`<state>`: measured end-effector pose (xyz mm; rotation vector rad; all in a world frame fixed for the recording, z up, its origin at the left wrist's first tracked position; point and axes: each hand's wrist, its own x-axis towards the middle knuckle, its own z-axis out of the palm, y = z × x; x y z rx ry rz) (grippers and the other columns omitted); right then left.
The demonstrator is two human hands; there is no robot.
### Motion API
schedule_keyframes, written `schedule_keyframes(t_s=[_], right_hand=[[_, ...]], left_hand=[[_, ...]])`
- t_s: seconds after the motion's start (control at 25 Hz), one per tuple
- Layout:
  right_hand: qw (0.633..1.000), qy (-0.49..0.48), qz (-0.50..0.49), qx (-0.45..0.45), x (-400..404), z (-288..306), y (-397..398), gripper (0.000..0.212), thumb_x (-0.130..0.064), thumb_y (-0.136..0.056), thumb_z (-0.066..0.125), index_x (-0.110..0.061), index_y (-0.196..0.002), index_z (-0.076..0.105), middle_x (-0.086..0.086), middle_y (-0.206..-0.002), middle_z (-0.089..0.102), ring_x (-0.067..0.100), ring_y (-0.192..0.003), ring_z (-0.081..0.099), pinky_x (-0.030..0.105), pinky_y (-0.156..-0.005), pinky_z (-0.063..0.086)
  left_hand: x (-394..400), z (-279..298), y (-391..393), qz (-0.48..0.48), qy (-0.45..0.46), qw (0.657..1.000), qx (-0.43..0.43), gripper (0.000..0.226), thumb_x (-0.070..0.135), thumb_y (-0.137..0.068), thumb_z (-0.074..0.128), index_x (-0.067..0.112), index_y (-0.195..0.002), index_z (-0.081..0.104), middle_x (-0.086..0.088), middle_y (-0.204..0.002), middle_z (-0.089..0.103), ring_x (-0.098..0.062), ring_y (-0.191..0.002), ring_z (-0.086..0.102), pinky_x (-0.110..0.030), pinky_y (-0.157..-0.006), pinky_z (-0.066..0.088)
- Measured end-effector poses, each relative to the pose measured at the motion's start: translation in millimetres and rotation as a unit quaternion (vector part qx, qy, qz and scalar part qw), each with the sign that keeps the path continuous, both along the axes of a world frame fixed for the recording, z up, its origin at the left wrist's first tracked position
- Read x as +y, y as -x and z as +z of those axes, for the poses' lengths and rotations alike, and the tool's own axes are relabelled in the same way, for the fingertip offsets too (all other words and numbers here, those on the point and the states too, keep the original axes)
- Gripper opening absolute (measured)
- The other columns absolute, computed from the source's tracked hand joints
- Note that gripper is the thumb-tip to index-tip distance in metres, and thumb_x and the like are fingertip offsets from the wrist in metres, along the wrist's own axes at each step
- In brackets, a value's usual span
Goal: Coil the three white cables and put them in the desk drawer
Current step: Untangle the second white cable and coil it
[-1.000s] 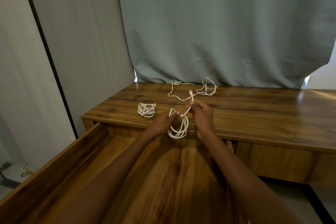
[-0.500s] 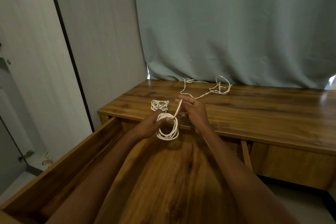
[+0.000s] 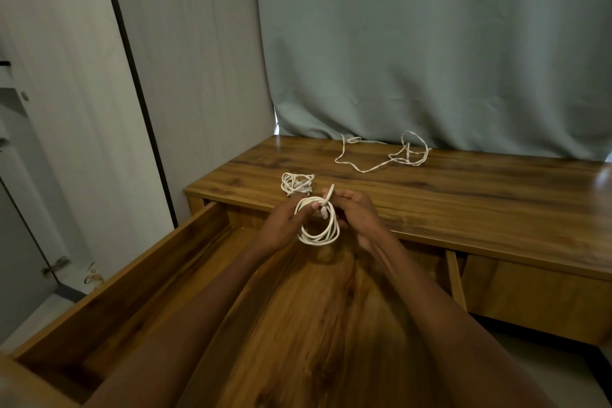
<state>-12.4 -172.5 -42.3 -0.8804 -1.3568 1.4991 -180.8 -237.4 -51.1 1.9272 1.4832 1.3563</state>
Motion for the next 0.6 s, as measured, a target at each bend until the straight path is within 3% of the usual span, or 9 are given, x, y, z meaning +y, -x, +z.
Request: schedule_keyframes(t_s=[0.12,0.2,0.28,0.4,0.52,0.6], right_hand=[[0.996,0.003,0.043,0.075,-8,2,2,0.021,-0.009,-0.096,0.061,-0.009,-0.115,0.072,0.011,-0.097,0.077,0.015,-0.079,0.073,0.027,-0.077,0.060],[0.985,0.007,0.095,0.144,-13,3,6,0.034,-0.009,-0.096,0.053,-0.005,-0.129,0.064,0.013,-0.102,0.074,0.017,-0.085,0.071,0.029,-0.082,0.057],[0.974,0.013,0.148,0.173,-13,0,9,0.052,-0.012,-0.087,0.058,-0.008,-0.139,0.055,0.015,-0.114,0.071,0.023,-0.097,0.068,0.034,-0.091,0.054],[0.970,-0.012,0.191,0.149,-13,-3,9,0.066,-0.007,-0.079,0.062,-0.015,-0.144,0.052,0.012,-0.131,0.067,0.025,-0.111,0.066,0.037,-0.100,0.049],[0.967,-0.025,0.209,0.144,-12,-4,9,0.076,0.000,-0.075,0.064,-0.015,-0.148,0.048,0.005,-0.112,0.067,0.016,-0.099,0.065,0.030,-0.092,0.052],[0.982,-0.103,0.148,0.059,-9,-10,12,0.069,-0.007,-0.080,0.072,-0.020,-0.145,0.053,-0.004,-0.106,0.069,0.011,-0.098,0.066,0.028,-0.089,0.054]], left_hand=[[2,0,-2,0.054,-0.012,0.998,-0.016,0.028,0.040,-0.101,0.053,0.021,-0.115,0.068,0.008,-0.101,0.072,-0.004,-0.093,0.066,-0.027,-0.078,0.051],[3,0,-3,0.091,-0.021,0.995,-0.027,0.028,0.038,-0.102,0.053,0.017,-0.112,0.068,0.009,-0.094,0.070,-0.008,-0.089,0.067,-0.026,-0.069,0.049],[4,1,-3,0.115,-0.028,0.993,-0.030,0.031,0.038,-0.102,0.053,0.015,-0.114,0.067,0.006,-0.093,0.069,-0.017,-0.086,0.068,-0.025,-0.061,0.047],[7,-1,-4,0.149,-0.049,0.988,0.007,0.033,0.037,-0.102,0.052,0.010,-0.118,0.065,-0.004,-0.101,0.072,-0.014,-0.087,0.066,-0.018,-0.065,0.046],[9,-2,-5,0.167,-0.068,0.983,0.036,0.031,0.031,-0.103,0.052,0.008,-0.120,0.063,-0.007,-0.103,0.072,-0.013,-0.085,0.065,-0.011,-0.064,0.042],[10,-3,-6,0.175,-0.065,0.982,0.040,0.030,0.030,-0.103,0.052,0.008,-0.120,0.063,-0.007,-0.102,0.072,-0.016,-0.086,0.066,-0.014,-0.063,0.041]])
